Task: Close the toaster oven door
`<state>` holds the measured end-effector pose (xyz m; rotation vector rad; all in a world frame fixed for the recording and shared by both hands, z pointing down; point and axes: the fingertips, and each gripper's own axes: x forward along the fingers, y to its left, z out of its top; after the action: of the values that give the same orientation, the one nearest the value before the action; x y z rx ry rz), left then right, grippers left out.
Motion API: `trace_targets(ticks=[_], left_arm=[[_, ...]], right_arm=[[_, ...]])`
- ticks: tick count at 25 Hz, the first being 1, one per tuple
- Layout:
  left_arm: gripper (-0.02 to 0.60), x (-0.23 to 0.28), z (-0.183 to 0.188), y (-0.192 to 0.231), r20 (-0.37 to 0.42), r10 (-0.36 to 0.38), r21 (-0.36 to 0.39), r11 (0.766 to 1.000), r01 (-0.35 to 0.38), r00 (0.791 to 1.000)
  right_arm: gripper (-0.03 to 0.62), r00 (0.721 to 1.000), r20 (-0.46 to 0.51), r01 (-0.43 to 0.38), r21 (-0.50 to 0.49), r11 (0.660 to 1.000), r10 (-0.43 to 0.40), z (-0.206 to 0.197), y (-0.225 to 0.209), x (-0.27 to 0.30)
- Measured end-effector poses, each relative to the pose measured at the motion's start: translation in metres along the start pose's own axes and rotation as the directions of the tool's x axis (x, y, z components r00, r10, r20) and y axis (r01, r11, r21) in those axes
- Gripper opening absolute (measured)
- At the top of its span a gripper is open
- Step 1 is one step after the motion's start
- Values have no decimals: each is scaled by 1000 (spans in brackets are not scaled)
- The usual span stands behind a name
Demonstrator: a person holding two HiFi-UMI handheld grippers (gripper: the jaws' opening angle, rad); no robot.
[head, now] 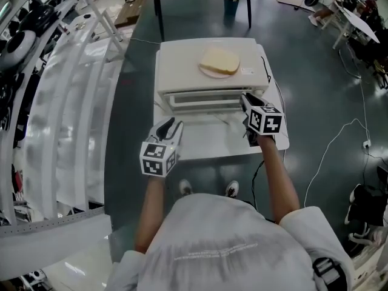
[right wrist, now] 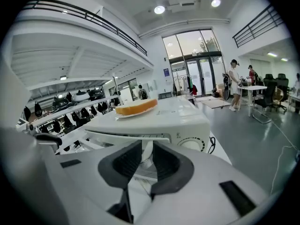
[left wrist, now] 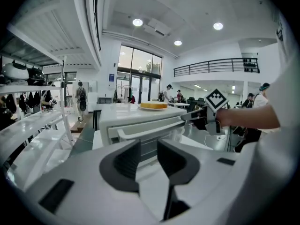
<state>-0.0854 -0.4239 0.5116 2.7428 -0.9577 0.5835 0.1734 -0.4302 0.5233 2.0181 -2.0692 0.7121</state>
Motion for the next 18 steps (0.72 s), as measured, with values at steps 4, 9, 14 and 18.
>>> trace_targets(ticks=[4, 9, 14, 18], left_arm=[[117, 3, 10, 5, 12, 9, 8, 1000, -9, 1000], [115, 4, 13, 13, 21, 16, 6, 1000, -16, 1000], [114, 8, 21, 15, 35, 13, 13, 1000, -13, 999], [114, 12, 36, 17, 59, 8, 35, 999, -10, 998]], right_arm=[[83, 1000, 5, 6, 8, 1000, -6, 7, -4, 6], [83, 1000, -3, 1, 2, 1000, -1, 8, -2, 10], [84, 999, -41, 12, -66, 998, -14, 8, 0, 7], [84, 999, -39, 2, -108, 994, -7, 14, 0, -5]])
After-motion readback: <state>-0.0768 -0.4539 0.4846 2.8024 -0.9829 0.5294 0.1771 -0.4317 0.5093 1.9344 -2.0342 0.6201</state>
